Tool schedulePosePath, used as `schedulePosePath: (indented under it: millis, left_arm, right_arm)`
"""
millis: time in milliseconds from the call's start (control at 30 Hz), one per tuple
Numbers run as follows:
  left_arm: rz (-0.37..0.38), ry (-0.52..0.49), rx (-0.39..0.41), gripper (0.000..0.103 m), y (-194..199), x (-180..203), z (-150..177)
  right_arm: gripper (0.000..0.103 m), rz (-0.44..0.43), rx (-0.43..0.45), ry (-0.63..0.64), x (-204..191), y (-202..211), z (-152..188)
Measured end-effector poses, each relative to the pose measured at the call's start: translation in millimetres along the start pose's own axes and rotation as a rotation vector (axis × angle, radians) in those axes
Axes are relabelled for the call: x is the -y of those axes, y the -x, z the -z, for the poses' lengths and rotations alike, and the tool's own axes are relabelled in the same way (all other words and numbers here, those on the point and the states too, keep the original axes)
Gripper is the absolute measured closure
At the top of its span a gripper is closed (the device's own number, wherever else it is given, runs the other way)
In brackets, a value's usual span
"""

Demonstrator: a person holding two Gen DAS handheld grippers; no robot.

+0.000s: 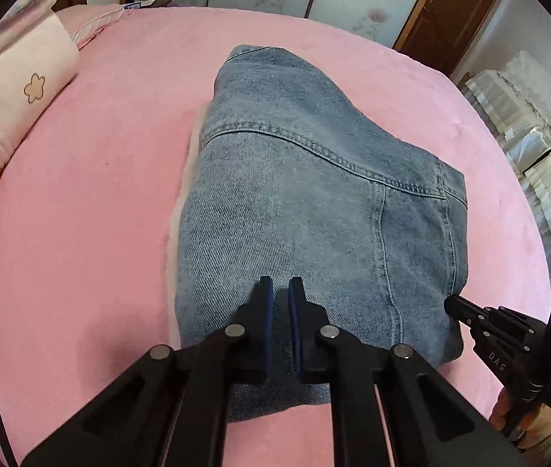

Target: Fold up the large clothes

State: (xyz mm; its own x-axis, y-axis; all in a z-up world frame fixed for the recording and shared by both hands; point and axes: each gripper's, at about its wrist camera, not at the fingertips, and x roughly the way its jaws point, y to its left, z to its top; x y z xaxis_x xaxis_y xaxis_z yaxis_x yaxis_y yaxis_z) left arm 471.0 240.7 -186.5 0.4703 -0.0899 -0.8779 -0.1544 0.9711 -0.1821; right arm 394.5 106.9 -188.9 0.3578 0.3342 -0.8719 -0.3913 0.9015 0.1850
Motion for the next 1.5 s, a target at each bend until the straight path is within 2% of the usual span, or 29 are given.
schedulePosePath:
  millis: [133, 233, 300, 367, 433, 500, 567, 833, 967, 1200, 1233, 1300, 1333, 1367, 1500]
  left_arm:
    - [-0.025, -0.008, 0.003, 0.095, 3, 2, -1]
    - [-0.01, 0.011, -0.001, 0.092, 11, 4, 0]
    - [-0.001, 0.019, -0.006, 0.084, 18, 6, 2]
    - [-0.004, 0.021, -0.007, 0.063, 26, 10, 7]
    - [-0.011, 0.022, -0.002, 0.052, 39, 15, 14]
    - [0.002, 0.032, 0.0, 0.049, 51, 19, 19]
    - [0.005, 0.044, -0.001, 0.039, 63, 24, 24]
    - [-0.01, 0.08, 0.011, 0.038, 137, 63, 57]
    - [-0.125, 0.068, 0.018, 0.037, 172, 88, 80]
    - [-0.063, 0.087, 0.018, 0.031, 240, 138, 140]
    - [-0.058, 0.087, 0.02, 0.031, 248, 145, 148]
    - [-0.069, 0.077, 0.029, 0.031, 269, 162, 165]
    - [-0.09, 0.071, 0.033, 0.031, 280, 174, 175]
    - [-0.102, 0.066, 0.034, 0.031, 287, 181, 181]
    - [-0.109, 0.053, 0.04, 0.027, 318, 215, 217]
  right_arm:
    - [0.103, 0.014, -0.009, 0.009, -4, 3, -2]
    - [0.103, 0.01, -0.01, -0.004, -7, 12, -4]
    - [0.103, 0.017, -0.008, -0.007, -8, 25, -2]
    - [0.102, 0.016, 0.002, -0.014, -10, 36, 1]
    - [0.101, 0.01, 0.01, -0.024, -10, 50, 5]
    - [0.101, -0.001, 0.019, -0.04, -12, 67, 9]
    - [0.101, -0.02, 0.028, -0.054, -13, 84, 12]
    - [0.101, -0.038, 0.047, -0.083, -18, 160, 40]
    - [0.101, -0.038, 0.047, -0.062, -18, 202, 62]
    - [0.101, -0.035, 0.034, -0.005, -5, 284, 116]
    - [0.099, -0.026, 0.037, 0.003, -3, 298, 125]
    - [0.083, -0.013, 0.042, 0.01, 1, 319, 140]
    - [0.068, -0.004, 0.05, 0.007, 3, 331, 149]
    - [0.061, -0.004, 0.065, 0.009, 6, 346, 161]
    - [0.06, 0.003, 0.082, 0.009, 13, 384, 191]
